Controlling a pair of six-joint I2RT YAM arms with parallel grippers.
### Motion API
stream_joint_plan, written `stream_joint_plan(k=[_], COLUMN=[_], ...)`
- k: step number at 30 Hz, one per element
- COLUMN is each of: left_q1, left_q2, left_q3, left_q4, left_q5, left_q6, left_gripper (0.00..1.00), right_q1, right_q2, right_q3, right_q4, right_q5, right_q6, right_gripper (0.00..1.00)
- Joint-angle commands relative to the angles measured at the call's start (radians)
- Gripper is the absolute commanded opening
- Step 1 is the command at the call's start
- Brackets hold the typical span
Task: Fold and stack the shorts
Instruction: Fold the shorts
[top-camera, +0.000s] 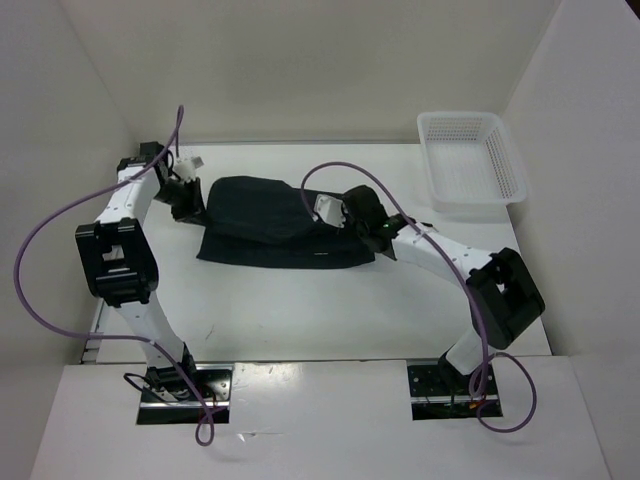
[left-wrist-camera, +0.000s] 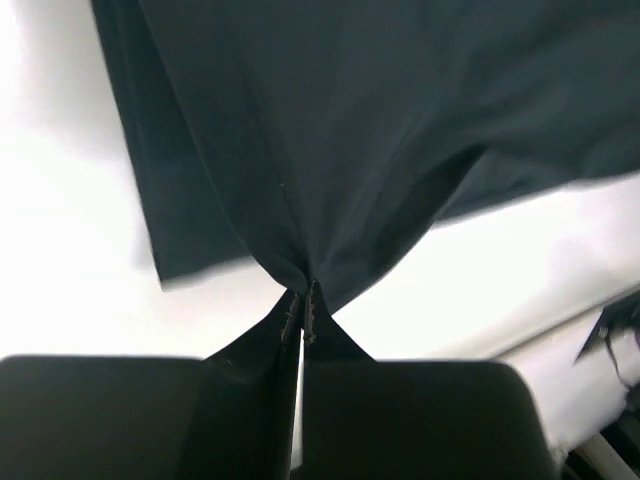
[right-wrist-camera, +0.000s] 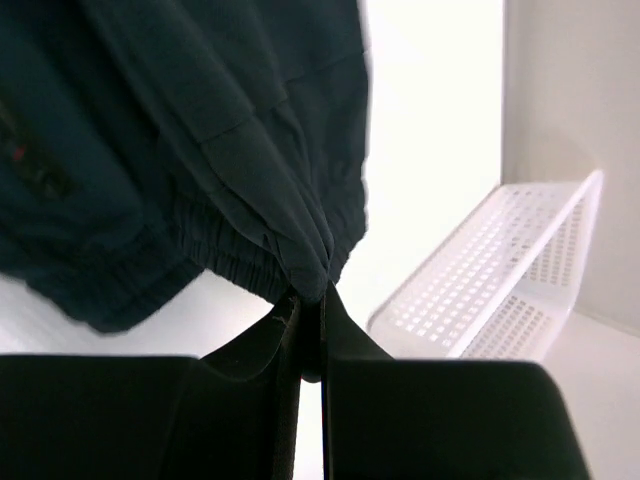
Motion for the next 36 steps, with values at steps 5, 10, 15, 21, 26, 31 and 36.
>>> stream_joint_plan(k=[5, 10, 15, 21, 26, 31, 36], left_q1=[-0.005, -0.005, -0.005, -0.014, -0.014, -0.014, -0.003], left_q2=[-0.023, -0.023, 0.007, 0.017, -0.015, -0.060, -0.101], left_q3=[-0.253, -0.263, -0.283, -0.292, -0.301, -0.258, -0.131], left_q4=[-0.059, -0.027, 0.008, 0.008, -0.025, -0.102, -0.153], left_q5=[-0.174, -0.255, -0.352, -0.306, -0.255, -0.235, -0.177], left_q6=[0.004, 0.004, 0.004, 0.004, 0.004, 0.004, 0.004], left_gripper=[0.00, 0.00, 0.00, 0.09, 0.26, 0.43, 0.56], right_q1=[0.022, 0.045, 0.064, 0.075, 0.075, 0.023, -0.197], right_q2=[-0.060, -0.071, -0.092, -0.112, -0.132, -0.242, -0.163], right_q3=[-0.137, -0.171, -0.196, -0.228, -0.199, -0.010, 0.137], right_q4=[0.001, -0.011, -0.066, -0.126, -0.195, -0.297, -0.274], right_q5=[-0.042, -0.074, -0.122, -0.162, -0.171, -0.325, -0.424], right_q6=[0.000, 0.020, 0.045, 0.088, 0.163, 0.347, 0.743], right_gripper=[0.00, 0.00, 0.04, 0.21, 0.56, 0.66, 0.71])
